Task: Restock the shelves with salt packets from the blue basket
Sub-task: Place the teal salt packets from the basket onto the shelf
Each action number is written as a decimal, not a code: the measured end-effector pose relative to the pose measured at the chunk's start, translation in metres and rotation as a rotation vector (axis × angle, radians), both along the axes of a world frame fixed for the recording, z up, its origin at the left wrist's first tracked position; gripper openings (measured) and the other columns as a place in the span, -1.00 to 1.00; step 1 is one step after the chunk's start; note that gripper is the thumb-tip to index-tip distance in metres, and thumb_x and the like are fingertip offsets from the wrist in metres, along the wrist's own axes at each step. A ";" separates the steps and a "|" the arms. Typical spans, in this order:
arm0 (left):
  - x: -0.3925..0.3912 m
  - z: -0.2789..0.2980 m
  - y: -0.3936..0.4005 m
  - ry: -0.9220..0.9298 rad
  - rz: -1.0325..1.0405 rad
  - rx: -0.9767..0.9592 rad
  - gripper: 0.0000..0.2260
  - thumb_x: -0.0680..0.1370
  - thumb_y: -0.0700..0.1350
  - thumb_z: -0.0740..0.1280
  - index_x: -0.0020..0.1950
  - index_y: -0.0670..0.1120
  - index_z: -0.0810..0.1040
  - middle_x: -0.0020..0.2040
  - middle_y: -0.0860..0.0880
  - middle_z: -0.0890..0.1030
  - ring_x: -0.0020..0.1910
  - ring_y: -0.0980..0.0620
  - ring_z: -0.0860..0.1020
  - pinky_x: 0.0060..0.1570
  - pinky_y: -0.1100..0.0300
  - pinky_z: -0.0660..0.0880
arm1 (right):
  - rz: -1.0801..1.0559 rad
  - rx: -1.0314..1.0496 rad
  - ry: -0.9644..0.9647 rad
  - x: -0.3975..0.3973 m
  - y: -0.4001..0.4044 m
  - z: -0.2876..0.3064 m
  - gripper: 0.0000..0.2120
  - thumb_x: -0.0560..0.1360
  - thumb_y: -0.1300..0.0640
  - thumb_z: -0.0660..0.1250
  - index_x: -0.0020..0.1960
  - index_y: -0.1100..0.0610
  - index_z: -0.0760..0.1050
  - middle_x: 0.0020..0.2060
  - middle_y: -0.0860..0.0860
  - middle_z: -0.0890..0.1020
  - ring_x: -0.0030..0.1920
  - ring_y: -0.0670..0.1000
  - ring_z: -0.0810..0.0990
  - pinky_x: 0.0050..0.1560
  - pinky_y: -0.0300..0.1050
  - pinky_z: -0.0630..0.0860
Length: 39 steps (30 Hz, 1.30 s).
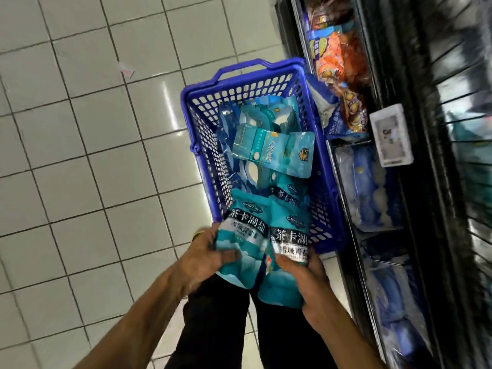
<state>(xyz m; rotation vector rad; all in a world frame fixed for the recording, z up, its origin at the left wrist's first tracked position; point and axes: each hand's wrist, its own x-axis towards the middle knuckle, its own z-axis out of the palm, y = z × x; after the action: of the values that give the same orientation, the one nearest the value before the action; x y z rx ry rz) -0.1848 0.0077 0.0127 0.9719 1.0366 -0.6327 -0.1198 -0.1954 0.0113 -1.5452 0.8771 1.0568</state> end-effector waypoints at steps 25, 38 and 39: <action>-0.024 0.480 0.044 -0.435 0.104 -0.011 -0.50 0.36 -0.27 0.52 0.27 -0.08 0.50 0.02 -0.04 0.75 -0.03 0.00 0.72 -0.15 0.18 0.64 | 0.210 0.480 -0.422 0.027 0.050 0.461 -0.51 0.24 0.20 0.59 0.12 -0.08 0.63 0.07 0.03 0.74 0.05 0.13 0.72 0.00 0.13 0.66; 0.012 0.552 0.020 -0.514 -0.174 0.042 -0.53 0.33 -0.15 0.53 0.23 -0.05 0.60 0.09 -0.16 0.73 -0.02 -0.13 0.72 -0.14 0.01 0.68 | -0.437 0.292 -0.549 -0.049 0.001 0.549 -0.54 0.56 -0.07 0.36 0.43 0.00 0.45 0.22 -0.11 0.65 0.18 -0.14 0.65 0.18 -0.07 0.62; 0.014 0.554 0.016 -0.533 -0.228 0.054 -0.55 0.34 -0.10 0.53 0.23 -0.04 0.60 0.08 -0.14 0.73 -0.02 -0.13 0.72 -0.17 0.02 0.68 | -0.518 0.294 -0.556 -0.061 -0.006 0.551 -0.56 0.54 -0.07 0.38 0.40 -0.06 0.46 0.13 -0.21 0.67 0.06 -0.27 0.67 -0.01 -0.22 0.65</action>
<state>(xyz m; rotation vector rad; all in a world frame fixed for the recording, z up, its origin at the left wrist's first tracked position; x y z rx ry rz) -0.1704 0.0234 0.5664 1.2326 0.4764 -0.4911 -0.1812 -0.2014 0.5619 -1.1787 0.6406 0.3319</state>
